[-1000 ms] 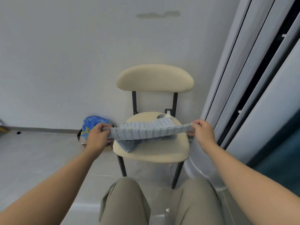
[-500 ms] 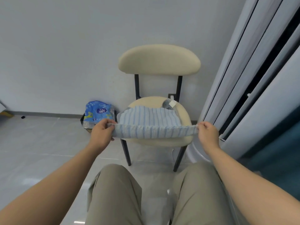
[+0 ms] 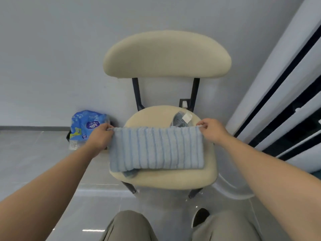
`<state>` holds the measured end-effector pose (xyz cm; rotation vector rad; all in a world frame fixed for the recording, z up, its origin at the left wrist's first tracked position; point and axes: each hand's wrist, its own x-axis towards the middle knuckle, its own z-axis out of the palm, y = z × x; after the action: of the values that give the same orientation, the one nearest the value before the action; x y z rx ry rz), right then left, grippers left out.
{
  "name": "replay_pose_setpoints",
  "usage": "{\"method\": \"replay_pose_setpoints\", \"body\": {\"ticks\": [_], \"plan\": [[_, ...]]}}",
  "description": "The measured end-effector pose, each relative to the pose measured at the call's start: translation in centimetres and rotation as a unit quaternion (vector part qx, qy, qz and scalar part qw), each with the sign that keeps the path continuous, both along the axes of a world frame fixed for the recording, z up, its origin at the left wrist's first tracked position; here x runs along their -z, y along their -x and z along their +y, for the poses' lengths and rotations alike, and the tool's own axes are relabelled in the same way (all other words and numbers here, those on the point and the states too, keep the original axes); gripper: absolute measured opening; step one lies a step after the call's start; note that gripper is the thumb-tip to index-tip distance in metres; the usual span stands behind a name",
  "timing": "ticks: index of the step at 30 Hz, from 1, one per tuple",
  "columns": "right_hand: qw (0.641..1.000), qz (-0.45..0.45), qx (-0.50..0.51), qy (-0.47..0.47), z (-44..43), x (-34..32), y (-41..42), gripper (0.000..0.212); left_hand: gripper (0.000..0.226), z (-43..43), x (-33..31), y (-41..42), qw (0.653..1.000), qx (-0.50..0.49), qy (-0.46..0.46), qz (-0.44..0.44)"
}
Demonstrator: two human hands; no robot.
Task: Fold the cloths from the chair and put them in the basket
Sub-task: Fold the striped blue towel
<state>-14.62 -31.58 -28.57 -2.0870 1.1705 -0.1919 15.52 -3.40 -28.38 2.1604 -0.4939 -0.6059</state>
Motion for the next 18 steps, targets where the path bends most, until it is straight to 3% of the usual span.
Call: {"method": "replay_pose_setpoints", "body": {"ticks": [7,12,18], "plan": [[0.996,0.064,-0.056,-0.041,-2.5,3.4,-3.3,0.020,0.022,-2.2,3.9,-2.6,0.995,0.016,-0.026,0.099],[0.996,-0.004,-0.041,-0.084,-2.7,4.4,-3.9,0.019,0.017,-3.0,3.9,-2.7,0.988,0.061,-0.011,0.141],[0.996,0.005,-0.039,-0.085,-2.8,4.6,-4.4,0.015,0.014,-3.4,4.7,-3.6,0.985,0.110,-0.065,0.116]]}}
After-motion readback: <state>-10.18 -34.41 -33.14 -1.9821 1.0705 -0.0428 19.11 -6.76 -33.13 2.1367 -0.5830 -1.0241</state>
